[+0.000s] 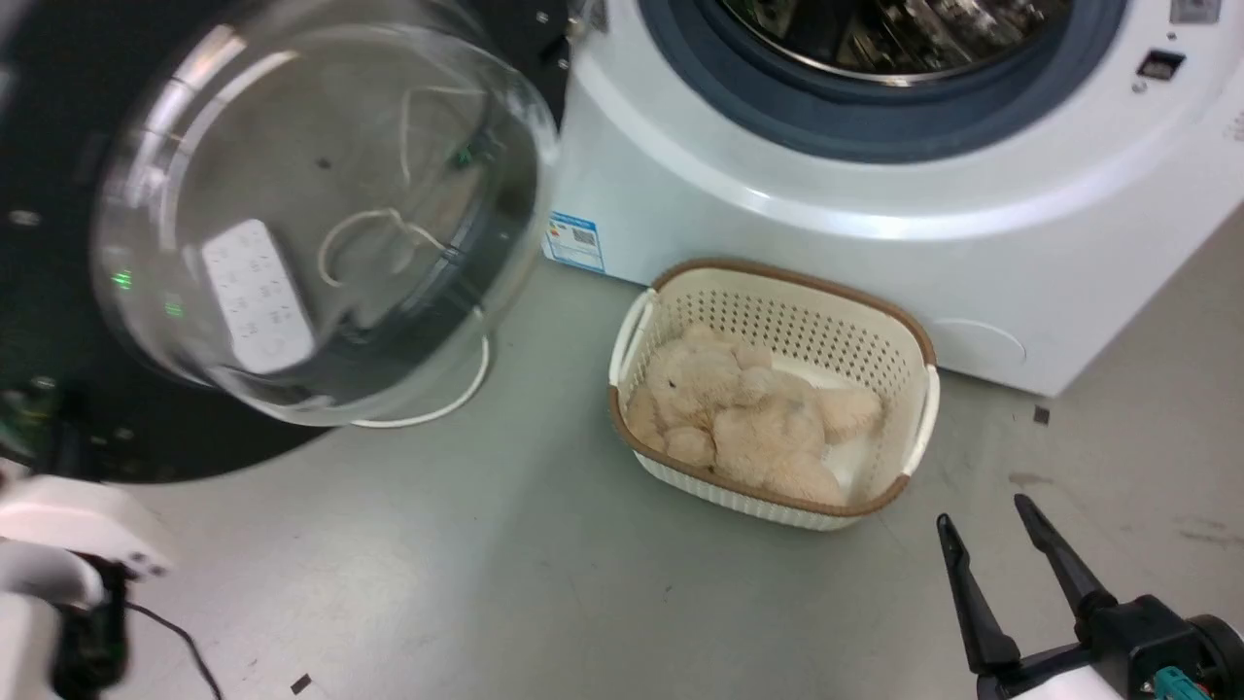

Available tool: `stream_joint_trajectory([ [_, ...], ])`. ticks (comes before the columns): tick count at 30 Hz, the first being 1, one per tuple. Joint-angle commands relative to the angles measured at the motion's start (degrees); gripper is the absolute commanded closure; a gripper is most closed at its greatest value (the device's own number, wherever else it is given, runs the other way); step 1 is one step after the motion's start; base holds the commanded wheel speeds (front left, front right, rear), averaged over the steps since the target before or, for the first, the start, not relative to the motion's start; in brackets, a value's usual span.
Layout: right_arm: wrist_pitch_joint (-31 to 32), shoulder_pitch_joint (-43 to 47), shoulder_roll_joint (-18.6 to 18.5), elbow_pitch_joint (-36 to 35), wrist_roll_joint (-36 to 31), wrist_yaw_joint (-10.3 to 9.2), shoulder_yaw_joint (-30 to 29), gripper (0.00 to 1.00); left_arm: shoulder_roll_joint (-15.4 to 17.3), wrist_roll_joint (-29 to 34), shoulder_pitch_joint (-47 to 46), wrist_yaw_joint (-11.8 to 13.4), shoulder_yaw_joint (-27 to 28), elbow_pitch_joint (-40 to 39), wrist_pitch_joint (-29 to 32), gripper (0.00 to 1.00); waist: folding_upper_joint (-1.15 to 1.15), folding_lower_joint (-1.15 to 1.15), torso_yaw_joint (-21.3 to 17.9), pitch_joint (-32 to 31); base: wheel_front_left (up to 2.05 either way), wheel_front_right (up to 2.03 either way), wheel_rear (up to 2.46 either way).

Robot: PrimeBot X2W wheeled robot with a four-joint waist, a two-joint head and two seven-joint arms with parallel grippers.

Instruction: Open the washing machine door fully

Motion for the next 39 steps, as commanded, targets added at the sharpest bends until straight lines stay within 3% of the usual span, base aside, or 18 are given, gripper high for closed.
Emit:
stream_joint_trajectory([
  [1, 0.03, -0.90, -0.48, -0.37, -0.08, -0.04, -0.12, 0.00, 0.97, -0.24, -1.70, -0.52, 0.71, 1.50, -0.62, 1.00, 0.00, -0.01, -0.89, 0.93, 0.00, 0.00, 0.00],
  [9, 0.04, -1.64, -0.81, -0.26, -0.15, -0.04, -0.67, 0.00, 2.95, -0.94, -6.78, -2.32, 1.91, 9.16, -2.41, 1.00, 0.00, -0.01, -1.90, 1.45, 0.00, 0.00, 0.00],
  [15, -0.41, -1.13, -0.21, 0.48, -1.18, -0.04, -3.71, 0.00, 1.94, 1.43, -6.32, -3.03, -0.03, 9.14, -5.52, 1.00, 0.00, -0.01, -2.19, -1.37, 0.00, 0.00, 0.00],
  [21, -1.09, -1.42, 0.58, 0.78, -2.74, -0.04, -5.85, 0.00, -2.01, 4.30, -1.61, -2.15, -2.91, 0.92, -7.03, 1.00, 0.00, -0.01, -3.94, -6.37, 0.00, 0.00, 0.00],
  [30, -1.50, 0.09, 1.49, -1.41, -2.87, -0.04, -7.07, 0.00, -8.52, 8.47, 10.13, 0.30, -8.28, -14.63, -7.48, 1.00, 0.00, -0.01, -9.57, -12.63, 0.00, 0.00, 0.00],
  [38, -1.54, 2.74, 1.54, -2.69, -0.39, -0.04, -6.35, 0.00, -12.22, 10.04, 16.30, 0.70, -12.19, -16.71, -7.53, 1.00, 0.00, -0.01, -13.79, -14.31, 0.00, 0.00, 0.00],
  [39, -1.55, 3.40, 1.54, -2.67, 0.06, -0.04, -6.14, 0.00, -12.85, 10.85, 17.70, 1.14, -13.04, -15.92, -7.54, 0.00, 0.00, -0.01, -14.76, -14.64, 0.00, 0.00, 0.00],
])
